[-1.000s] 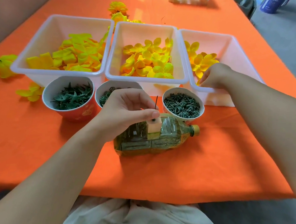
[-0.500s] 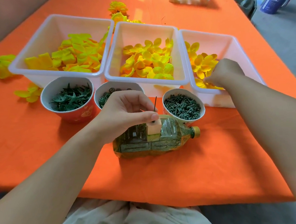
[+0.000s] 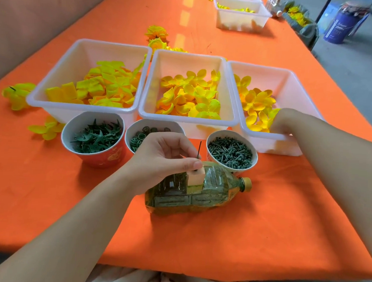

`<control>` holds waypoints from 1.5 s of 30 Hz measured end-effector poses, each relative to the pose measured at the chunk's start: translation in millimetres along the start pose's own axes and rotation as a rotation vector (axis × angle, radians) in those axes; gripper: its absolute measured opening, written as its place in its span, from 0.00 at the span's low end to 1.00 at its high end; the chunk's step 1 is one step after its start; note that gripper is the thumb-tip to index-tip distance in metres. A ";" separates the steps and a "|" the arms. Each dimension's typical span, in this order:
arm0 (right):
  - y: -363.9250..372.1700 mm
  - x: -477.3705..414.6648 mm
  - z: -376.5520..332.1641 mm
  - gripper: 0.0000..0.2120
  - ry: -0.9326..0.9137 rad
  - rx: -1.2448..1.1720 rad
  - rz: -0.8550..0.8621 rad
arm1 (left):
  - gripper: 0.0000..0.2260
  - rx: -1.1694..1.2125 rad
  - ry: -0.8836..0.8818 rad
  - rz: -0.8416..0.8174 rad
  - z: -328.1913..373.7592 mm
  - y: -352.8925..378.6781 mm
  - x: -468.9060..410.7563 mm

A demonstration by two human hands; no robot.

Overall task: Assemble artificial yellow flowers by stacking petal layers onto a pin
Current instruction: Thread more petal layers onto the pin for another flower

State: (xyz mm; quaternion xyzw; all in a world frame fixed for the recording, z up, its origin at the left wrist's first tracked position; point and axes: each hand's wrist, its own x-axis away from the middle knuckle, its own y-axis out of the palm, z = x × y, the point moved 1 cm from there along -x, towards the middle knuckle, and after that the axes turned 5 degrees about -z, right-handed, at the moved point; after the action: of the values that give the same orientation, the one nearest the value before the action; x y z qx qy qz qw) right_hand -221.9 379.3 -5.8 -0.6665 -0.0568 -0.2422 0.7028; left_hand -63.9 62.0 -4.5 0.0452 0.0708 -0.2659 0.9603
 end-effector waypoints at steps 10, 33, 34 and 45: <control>2.8 -1.5 3.1 0.10 0.112 -0.247 0.274 | 0.04 -0.022 -0.016 0.031 -0.2 -1.3 -0.3; -2.7 24.3 -9.8 0.05 -0.123 -0.634 0.531 | 0.07 -0.008 -0.011 0.007 4.9 2.4 4.6; -2.2 25.2 -10.3 0.03 -0.134 -0.652 0.539 | 0.07 -0.007 -0.012 0.006 4.9 2.3 4.9; -13.1 36.2 -17.9 0.12 -0.174 -1.054 0.418 | 0.06 -0.014 -0.017 0.000 5.1 2.6 4.4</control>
State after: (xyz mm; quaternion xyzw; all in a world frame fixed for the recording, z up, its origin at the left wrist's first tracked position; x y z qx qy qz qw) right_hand -200.0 352.5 18.8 -0.9414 0.1468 -0.0381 0.3013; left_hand -58.3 61.3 0.0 0.0363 0.0644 -0.2656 0.9612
